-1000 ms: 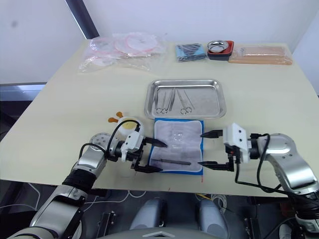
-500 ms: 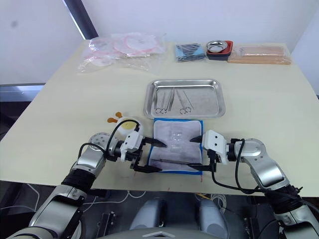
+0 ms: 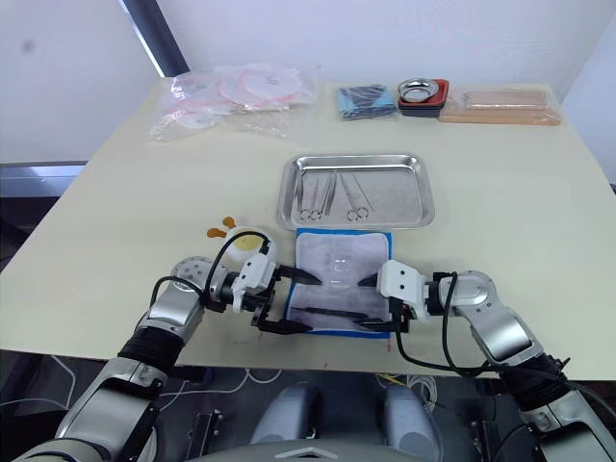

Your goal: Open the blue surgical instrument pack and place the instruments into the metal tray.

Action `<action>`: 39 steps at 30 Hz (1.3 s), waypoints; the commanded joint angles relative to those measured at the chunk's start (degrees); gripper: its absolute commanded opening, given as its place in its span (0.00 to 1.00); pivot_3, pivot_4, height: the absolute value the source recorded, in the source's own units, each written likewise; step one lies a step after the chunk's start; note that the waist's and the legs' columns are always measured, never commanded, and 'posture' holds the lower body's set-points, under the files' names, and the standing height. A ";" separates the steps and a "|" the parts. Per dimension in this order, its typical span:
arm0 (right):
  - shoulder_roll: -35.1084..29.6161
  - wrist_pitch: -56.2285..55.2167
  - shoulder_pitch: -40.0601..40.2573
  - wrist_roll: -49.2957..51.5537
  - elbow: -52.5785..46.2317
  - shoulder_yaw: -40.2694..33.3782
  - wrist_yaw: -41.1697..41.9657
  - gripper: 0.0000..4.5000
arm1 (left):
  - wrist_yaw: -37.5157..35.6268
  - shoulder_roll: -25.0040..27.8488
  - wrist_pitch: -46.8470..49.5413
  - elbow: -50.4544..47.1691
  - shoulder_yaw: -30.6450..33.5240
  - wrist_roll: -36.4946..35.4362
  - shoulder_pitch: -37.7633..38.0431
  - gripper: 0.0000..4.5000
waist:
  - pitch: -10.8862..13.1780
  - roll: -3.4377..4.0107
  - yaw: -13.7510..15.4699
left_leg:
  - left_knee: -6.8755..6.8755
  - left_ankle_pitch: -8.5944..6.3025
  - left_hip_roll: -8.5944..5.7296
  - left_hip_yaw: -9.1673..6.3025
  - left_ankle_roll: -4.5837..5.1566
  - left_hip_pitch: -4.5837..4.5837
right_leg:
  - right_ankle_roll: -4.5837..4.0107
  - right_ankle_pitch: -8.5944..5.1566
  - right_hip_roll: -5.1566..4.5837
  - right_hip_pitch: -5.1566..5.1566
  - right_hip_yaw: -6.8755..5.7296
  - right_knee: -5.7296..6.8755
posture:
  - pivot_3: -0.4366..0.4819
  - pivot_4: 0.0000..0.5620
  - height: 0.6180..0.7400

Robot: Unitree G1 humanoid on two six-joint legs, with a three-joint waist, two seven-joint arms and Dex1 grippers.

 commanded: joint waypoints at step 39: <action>-12.57 9.03 -4.91 -3.29 -15.75 1.03 3.92 0.02 | 2.39 0.10 1.61 4.26 -1.77 3.97 1.93 1.00 | 0.02 -0.09 0.11 | -0.11 -0.01 0.00 0.07 0.00 0.31 | 0.00 -0.02 -0.03 0.26 0.07 -0.06 | 0.48 0.27 1.00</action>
